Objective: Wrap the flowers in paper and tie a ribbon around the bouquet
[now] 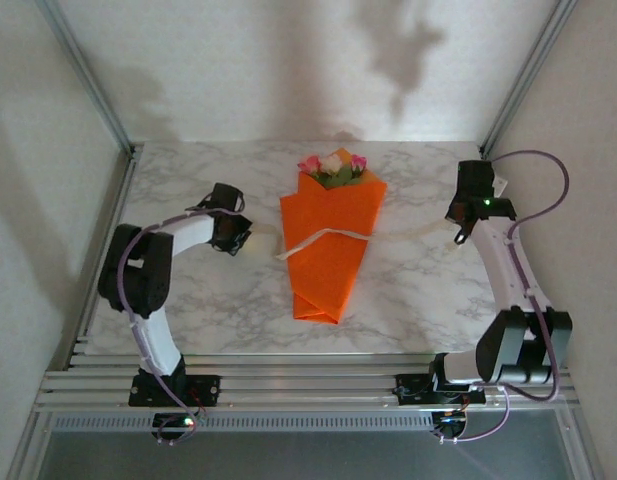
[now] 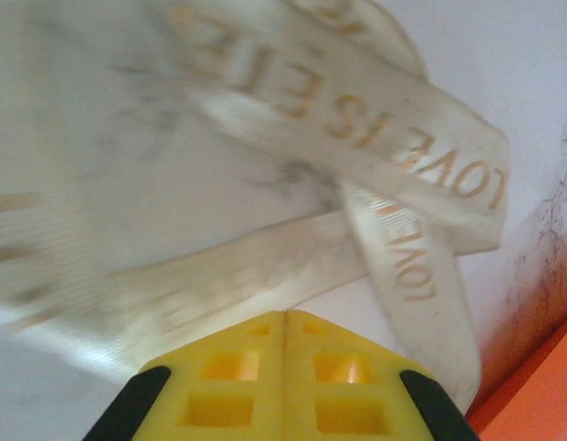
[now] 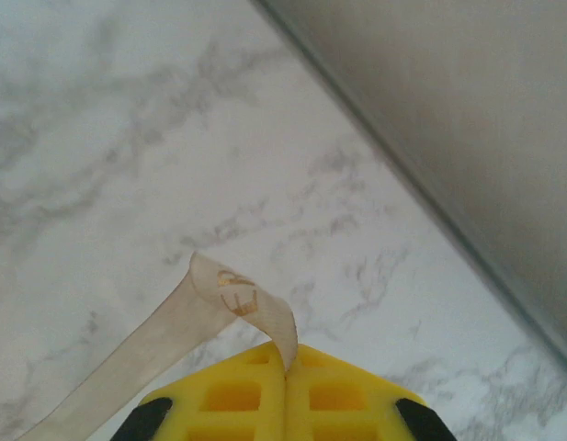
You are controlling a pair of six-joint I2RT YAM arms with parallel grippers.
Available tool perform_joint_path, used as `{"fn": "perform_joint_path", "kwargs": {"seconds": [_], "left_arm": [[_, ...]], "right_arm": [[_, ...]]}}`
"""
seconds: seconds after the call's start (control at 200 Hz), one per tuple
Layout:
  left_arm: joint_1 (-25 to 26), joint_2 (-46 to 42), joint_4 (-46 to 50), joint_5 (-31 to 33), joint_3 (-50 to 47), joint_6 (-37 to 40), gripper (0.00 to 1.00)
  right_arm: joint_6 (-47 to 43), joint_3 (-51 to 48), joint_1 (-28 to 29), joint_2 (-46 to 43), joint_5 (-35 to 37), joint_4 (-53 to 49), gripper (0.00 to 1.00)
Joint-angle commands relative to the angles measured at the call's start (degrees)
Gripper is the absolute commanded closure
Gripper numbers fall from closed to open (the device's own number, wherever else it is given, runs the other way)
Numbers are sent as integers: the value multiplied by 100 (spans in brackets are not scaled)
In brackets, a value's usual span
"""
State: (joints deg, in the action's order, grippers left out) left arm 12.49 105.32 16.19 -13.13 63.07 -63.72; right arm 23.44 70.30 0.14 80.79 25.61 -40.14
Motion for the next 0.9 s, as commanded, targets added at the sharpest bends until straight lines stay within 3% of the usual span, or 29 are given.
{"fn": "perform_joint_path", "kwargs": {"seconds": [0.0,0.115,0.195,0.235,0.28,0.33,0.43,0.546,0.681,0.896], "left_arm": [[-46,-614,147,145,-401,65,100],[-60,-1065,139,179,-695,-31,100],[-72,-1365,248,247,-790,-108,100],[-76,-1545,236,222,-849,-186,100],[-43,-1697,97,70,-952,-356,80],[45,-1785,-84,-164,-1051,-591,67],[386,-1544,-536,-669,-1155,-1016,57],[671,-1083,-1214,-999,-1280,-1500,53],[789,-659,-1723,-1094,-1213,-1893,53],[929,-21,-2068,-1289,-1020,-2061,53]], "right_arm": [[679,106,68,503,-275,-663,78],[1106,156,746,384,-65,-861,48],[1552,199,1460,219,-112,-954,40],[1901,218,1769,226,-362,-994,39],[2277,252,2095,301,-725,-921,40],[2762,283,2378,458,-1160,-780,41],[3744,532,2910,1064,-2000,-433,39],[4392,1277,3281,1975,-2434,-449,37],[5299,1593,3330,2656,-2937,-130,35],[5686,2019,3198,3442,-2723,-257,38]]}}
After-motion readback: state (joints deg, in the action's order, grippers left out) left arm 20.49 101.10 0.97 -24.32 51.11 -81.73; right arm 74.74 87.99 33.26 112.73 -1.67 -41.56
